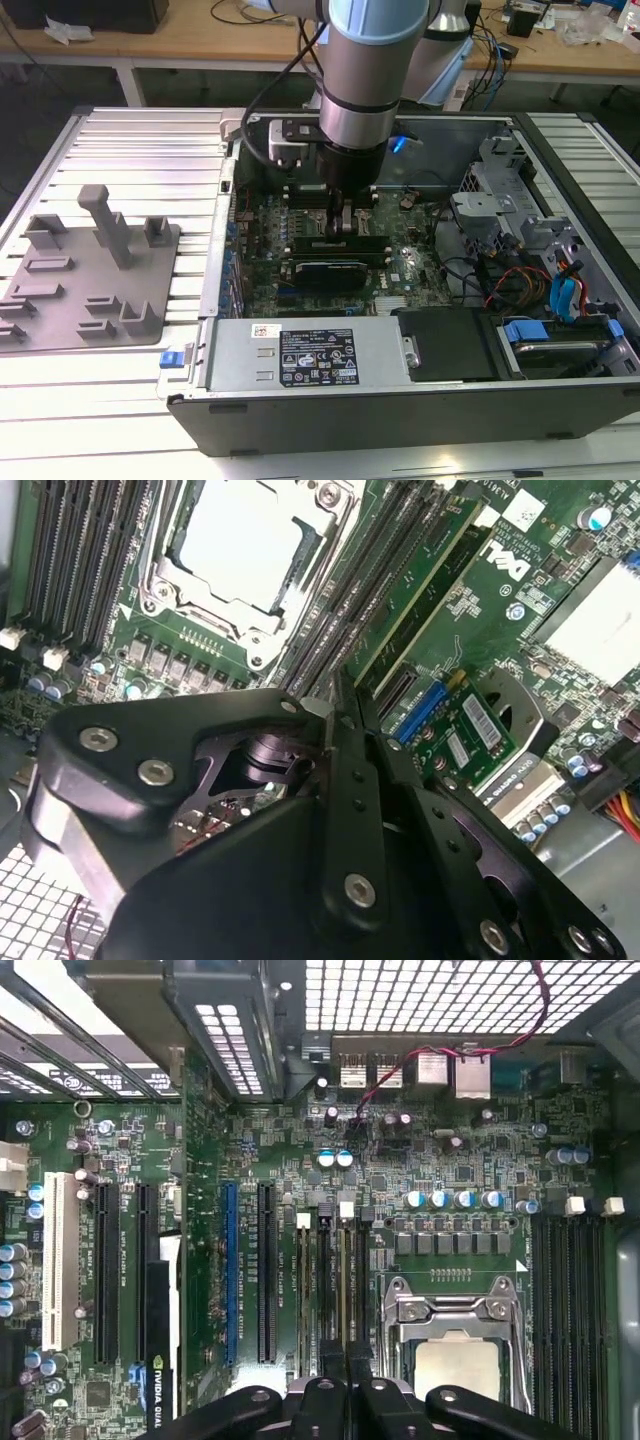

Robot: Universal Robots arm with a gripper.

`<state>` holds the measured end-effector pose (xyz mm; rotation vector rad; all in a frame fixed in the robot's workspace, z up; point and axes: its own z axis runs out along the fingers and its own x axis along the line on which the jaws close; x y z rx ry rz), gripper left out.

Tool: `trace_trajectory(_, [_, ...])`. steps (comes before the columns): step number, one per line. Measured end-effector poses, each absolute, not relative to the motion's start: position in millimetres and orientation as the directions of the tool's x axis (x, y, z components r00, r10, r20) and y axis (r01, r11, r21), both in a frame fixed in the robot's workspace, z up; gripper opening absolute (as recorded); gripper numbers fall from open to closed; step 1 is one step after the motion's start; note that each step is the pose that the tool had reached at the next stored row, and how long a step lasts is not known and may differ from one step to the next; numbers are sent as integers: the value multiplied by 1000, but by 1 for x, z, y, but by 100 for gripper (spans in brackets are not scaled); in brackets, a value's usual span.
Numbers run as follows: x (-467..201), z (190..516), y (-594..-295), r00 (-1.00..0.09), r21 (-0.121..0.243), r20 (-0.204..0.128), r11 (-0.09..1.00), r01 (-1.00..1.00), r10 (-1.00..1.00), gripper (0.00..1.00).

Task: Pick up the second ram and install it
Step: 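Insert the second ram into the second slot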

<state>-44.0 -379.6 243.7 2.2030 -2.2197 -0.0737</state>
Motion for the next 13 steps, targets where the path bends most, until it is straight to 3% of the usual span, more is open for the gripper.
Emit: trace_trajectory(13, [-46, 236, -376, -17, 40, -27, 16, -999, -999, 9])
